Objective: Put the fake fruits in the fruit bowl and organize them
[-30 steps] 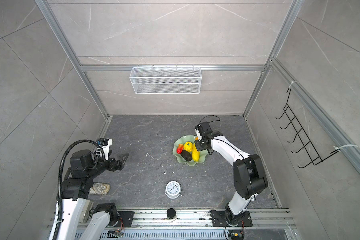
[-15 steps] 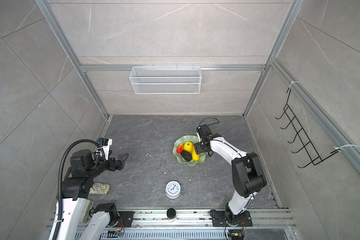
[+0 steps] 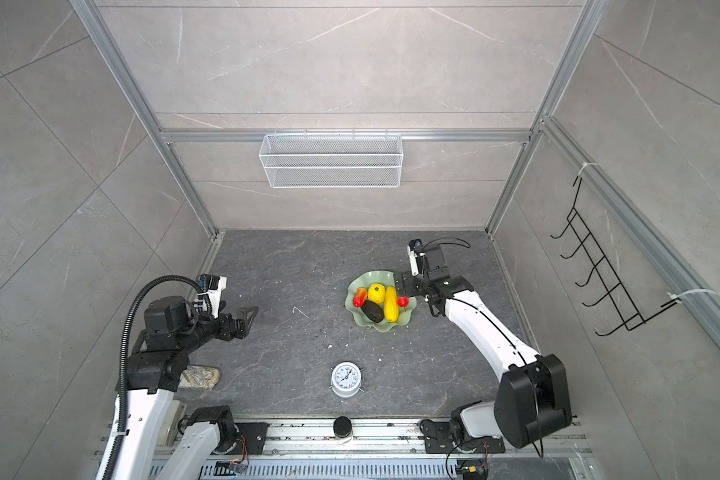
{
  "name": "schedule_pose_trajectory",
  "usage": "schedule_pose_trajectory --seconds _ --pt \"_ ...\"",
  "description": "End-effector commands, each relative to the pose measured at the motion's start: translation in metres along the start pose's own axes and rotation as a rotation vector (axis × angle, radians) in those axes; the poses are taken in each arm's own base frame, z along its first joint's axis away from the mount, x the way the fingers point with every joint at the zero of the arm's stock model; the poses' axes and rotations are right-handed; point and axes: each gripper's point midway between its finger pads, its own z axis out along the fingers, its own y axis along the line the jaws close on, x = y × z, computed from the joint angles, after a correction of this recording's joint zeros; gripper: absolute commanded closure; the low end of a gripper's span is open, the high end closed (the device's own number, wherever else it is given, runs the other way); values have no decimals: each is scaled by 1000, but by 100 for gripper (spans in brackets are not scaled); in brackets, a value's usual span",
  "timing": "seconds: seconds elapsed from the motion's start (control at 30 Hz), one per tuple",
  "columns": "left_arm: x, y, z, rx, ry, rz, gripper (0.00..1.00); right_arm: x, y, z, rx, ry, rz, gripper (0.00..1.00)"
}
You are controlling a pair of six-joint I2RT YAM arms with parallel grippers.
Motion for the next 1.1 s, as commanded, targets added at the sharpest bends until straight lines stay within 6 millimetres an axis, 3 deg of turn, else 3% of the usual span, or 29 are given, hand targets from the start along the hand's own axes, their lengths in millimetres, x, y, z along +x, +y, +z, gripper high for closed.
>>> schedule_pose_trajectory --seconds 0.0,0.1,0.2,0.3,0.43,0.7,0.97,1.07 --pt "-27 9 -5 -53 -83 -28 0 -6 -26 0 -5 -127 134 0" --pt "-42 25 0 -112 -158 -155 0 -3 -64 -6 7 -239 298 0" --pt "-43 49 10 -216 -228 -246 0 10 -92 -14 133 -300 324 0" --pt "-28 88 23 -396 -335 -273 0 26 -111 -24 255 -353 344 0" --pt "-4 118 46 -521 -375 -260 0 53 -129 -27 378 -370 386 0" --pt "52 148 108 -601 -275 -147 0 107 -124 4 393 -349 388 0" --pt "62 148 156 -501 -236 -67 0 86 -110 23 312 -373 275 0" --pt "66 147 157 -485 -213 -87 0 85 -111 24 321 -426 249 0"
